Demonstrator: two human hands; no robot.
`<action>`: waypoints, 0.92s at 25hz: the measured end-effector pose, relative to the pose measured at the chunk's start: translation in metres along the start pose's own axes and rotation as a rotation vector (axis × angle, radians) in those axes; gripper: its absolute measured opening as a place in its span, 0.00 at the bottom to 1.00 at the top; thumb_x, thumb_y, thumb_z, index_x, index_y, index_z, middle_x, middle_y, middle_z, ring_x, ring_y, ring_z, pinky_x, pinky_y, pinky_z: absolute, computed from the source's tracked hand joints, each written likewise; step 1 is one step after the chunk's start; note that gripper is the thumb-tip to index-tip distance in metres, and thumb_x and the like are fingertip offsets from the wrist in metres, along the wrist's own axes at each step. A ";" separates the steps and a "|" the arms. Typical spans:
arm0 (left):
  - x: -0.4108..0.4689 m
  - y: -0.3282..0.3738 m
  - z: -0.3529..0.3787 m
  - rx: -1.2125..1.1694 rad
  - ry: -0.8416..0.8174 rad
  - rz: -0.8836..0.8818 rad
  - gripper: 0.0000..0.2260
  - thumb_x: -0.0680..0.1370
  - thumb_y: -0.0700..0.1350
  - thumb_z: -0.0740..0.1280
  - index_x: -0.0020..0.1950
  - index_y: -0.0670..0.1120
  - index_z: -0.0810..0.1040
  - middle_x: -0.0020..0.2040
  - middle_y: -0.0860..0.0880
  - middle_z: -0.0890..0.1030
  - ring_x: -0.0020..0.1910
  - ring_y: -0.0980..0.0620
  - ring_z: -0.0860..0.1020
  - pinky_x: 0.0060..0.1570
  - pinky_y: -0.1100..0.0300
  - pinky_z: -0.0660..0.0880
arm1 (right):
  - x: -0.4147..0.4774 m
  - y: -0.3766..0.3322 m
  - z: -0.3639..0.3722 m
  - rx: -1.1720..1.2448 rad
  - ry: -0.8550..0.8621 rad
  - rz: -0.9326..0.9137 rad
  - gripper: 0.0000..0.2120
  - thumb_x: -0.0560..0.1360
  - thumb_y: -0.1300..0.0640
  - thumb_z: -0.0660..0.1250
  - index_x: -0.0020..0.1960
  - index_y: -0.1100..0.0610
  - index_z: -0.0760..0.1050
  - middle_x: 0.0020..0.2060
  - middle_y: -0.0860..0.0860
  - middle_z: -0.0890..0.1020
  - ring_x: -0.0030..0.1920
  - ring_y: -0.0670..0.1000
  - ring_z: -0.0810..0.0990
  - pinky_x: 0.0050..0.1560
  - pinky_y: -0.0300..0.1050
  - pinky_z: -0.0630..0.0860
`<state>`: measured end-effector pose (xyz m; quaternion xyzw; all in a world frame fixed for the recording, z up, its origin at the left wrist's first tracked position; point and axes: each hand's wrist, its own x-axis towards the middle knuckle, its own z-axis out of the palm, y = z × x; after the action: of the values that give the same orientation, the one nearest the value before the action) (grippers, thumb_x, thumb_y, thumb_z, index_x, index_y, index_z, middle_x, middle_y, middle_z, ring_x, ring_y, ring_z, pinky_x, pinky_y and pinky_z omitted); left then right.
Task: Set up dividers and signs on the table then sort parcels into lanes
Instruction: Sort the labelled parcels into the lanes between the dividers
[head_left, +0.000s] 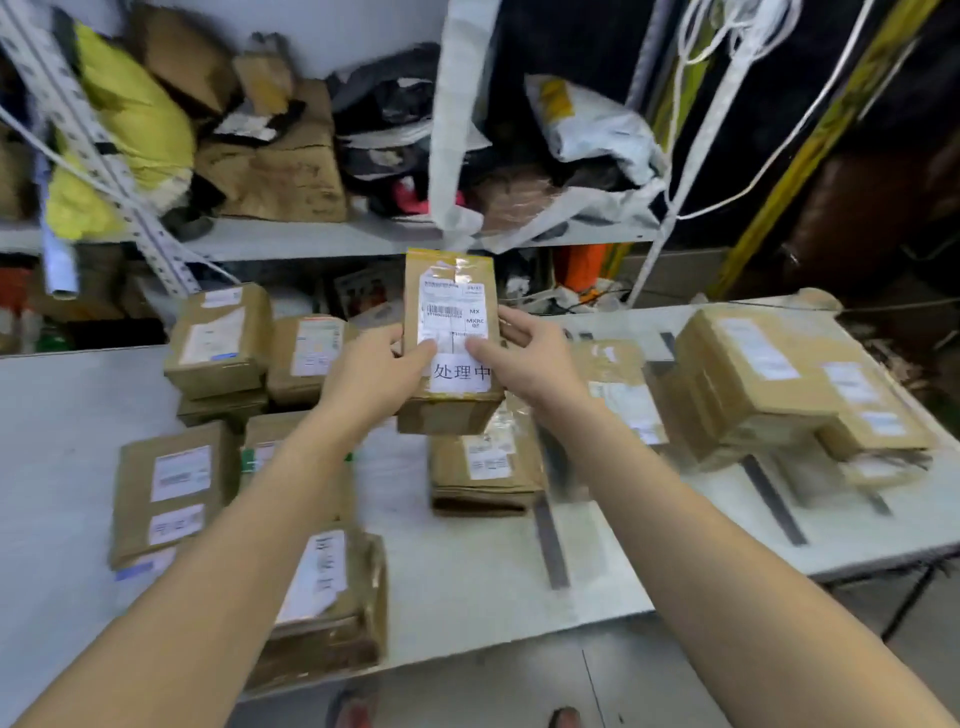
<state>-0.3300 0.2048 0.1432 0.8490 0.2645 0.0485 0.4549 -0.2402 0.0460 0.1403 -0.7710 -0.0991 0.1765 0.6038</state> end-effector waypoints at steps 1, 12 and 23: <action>-0.002 0.019 0.024 -0.036 -0.025 0.009 0.14 0.76 0.63 0.64 0.58 0.62 0.80 0.49 0.60 0.85 0.49 0.52 0.84 0.52 0.47 0.82 | 0.002 0.005 -0.031 0.003 0.023 -0.008 0.34 0.67 0.51 0.80 0.71 0.52 0.76 0.59 0.43 0.84 0.56 0.44 0.84 0.58 0.53 0.83; 0.009 0.125 0.215 -0.182 -0.179 -0.080 0.20 0.82 0.54 0.65 0.74 0.56 0.73 0.57 0.54 0.84 0.47 0.55 0.83 0.43 0.56 0.81 | 0.039 0.054 -0.241 -0.194 -0.004 0.038 0.26 0.75 0.56 0.76 0.71 0.52 0.76 0.63 0.47 0.83 0.58 0.47 0.83 0.59 0.51 0.82; 0.019 0.115 0.180 0.123 -0.021 -0.062 0.27 0.81 0.57 0.66 0.79 0.52 0.66 0.69 0.48 0.77 0.64 0.48 0.78 0.63 0.48 0.77 | 0.069 0.050 -0.212 -0.735 0.012 -0.328 0.26 0.78 0.45 0.68 0.73 0.52 0.72 0.69 0.51 0.77 0.71 0.56 0.71 0.65 0.54 0.72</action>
<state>-0.2097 0.0286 0.1275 0.8673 0.2883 0.0093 0.4056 -0.0972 -0.1314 0.1254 -0.9106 -0.2737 0.0262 0.3087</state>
